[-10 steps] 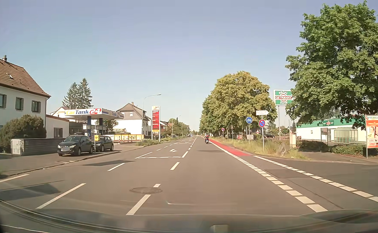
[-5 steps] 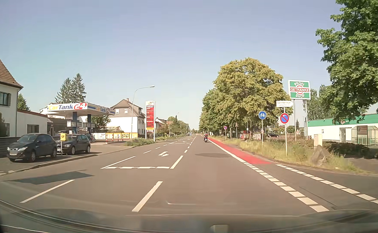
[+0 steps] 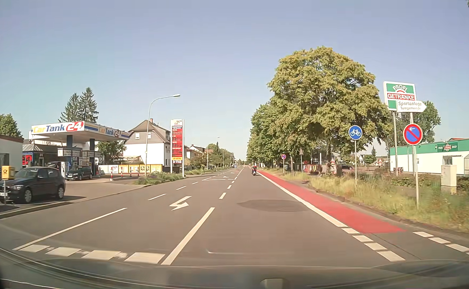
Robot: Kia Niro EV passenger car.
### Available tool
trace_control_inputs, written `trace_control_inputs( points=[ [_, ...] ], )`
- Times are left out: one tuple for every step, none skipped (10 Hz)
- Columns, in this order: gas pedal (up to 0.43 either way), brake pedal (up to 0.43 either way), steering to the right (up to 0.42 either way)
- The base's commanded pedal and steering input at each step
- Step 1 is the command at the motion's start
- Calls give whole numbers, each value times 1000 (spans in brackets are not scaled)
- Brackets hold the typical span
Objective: Follow the waypoints while adhering to traffic rules and regulations
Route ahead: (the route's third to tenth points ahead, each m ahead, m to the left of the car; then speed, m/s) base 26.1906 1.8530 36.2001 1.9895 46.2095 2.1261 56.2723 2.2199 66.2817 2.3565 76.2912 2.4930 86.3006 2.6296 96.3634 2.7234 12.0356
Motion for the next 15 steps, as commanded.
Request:
trace_control_inputs(
  points=[
    [110,18,-1],
    [87,18,-1],
    [79,18,-1],
    [79,18,-4],
    [79,18,-6],
    [79,18,-6],
    [79,18,-5],
    [79,18,-5],
    [79,18,-4],
    [79,18,-2],
    [67,18,-3],
    [67,18,-3],
    [67,18,-2],
    [67,18,-2],
    [67,18,-2]
  ],
)
